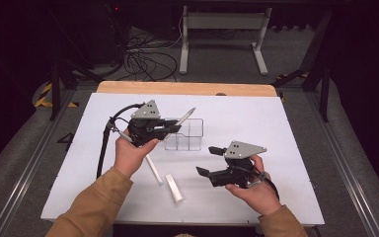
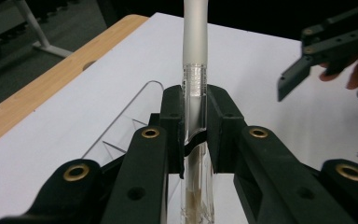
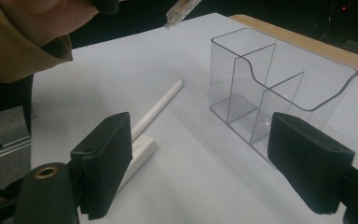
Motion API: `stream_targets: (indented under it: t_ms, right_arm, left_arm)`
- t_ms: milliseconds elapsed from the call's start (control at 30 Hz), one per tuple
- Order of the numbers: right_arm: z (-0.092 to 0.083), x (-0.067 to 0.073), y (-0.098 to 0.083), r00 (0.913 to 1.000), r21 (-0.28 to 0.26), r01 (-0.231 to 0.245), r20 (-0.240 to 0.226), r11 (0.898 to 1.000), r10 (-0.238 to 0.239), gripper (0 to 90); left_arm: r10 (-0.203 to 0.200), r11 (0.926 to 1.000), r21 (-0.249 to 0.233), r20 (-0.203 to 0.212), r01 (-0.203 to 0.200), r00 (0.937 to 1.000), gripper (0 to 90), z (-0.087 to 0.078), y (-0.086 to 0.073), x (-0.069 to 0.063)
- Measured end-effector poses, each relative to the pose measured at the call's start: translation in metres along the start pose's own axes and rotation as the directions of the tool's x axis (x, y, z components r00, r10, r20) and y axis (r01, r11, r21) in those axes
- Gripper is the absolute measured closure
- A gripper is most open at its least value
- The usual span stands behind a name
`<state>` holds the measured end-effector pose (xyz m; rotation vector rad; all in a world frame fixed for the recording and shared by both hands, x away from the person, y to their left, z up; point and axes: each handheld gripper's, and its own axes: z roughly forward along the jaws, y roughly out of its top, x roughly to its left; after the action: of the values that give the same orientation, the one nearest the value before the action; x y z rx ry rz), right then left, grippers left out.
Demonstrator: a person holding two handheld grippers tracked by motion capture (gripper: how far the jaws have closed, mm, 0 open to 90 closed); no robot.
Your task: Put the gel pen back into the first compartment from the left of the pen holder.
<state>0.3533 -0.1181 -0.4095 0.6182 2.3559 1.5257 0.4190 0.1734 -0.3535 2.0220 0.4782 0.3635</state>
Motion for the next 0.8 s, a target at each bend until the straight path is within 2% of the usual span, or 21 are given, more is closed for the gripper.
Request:
stream_targets:
  t_ms: [133,267,367,400,500,600,733,767,800]
  right_arm:
    - [0.0,0.0,-0.001,1.0,0.006,-0.001,-0.002,1.0,0.001,22.0]
    - [0.002,0.0,-0.001,1.0,0.01,0.004,-0.005,1.0,-0.004,22.0]
    - [0.003,0.0,-0.002,1.0,0.012,0.004,-0.006,1.0,-0.004,22.0]
    - [0.003,0.0,-0.002,1.0,0.013,0.003,-0.006,1.0,-0.003,22.0]
    - [0.003,0.0,-0.002,1.0,0.016,0.003,-0.007,1.0,-0.002,21.9]
    - [0.003,0.0,-0.002,1.0,0.016,0.002,-0.006,1.0,-0.002,21.9]
    - [0.003,-0.001,-0.002,1.0,0.017,0.001,-0.007,1.0,-0.001,21.9]
    - [0.003,-0.001,-0.002,1.0,0.018,0.001,-0.007,1.0,-0.001,21.9]
    - [0.003,-0.001,-0.002,1.0,0.019,0.001,-0.008,1.0,0.0,21.9]
  left_arm:
    - [-0.01,0.9992,-0.038,-0.026,0.009,0.9996,78.5,0.003,-0.003,0.01]
    - [-0.032,0.9965,-0.078,-0.027,0.03,0.9991,78.4,0.007,-0.005,0.016]
    - [-0.035,0.9946,-0.099,-0.035,0.032,0.9988,78.4,0.01,-0.005,0.021]
    - [-0.049,0.9931,-0.109,-0.035,0.045,0.9982,78.4,0.011,-0.006,0.021]
    - [-0.053,0.9929,-0.11,-0.07,0.045,0.9962,78.4,0.013,-0.007,0.025]
    - [-0.072,0.9902,-0.125,-0.083,0.061,0.9939,78.4,0.017,-0.008,0.028]
    - [-0.102,0.9858,-0.141,-0.073,0.091,0.992,78.3,0.021,-0.01,0.033]
    - [-0.096,0.9857,-0.146,-0.078,0.084,0.9924,78.3,0.022,-0.011,0.035]
    - [-0.111,0.9834,-0.152,-0.07,0.1,0.9913,78.2,0.023,-0.011,0.035]
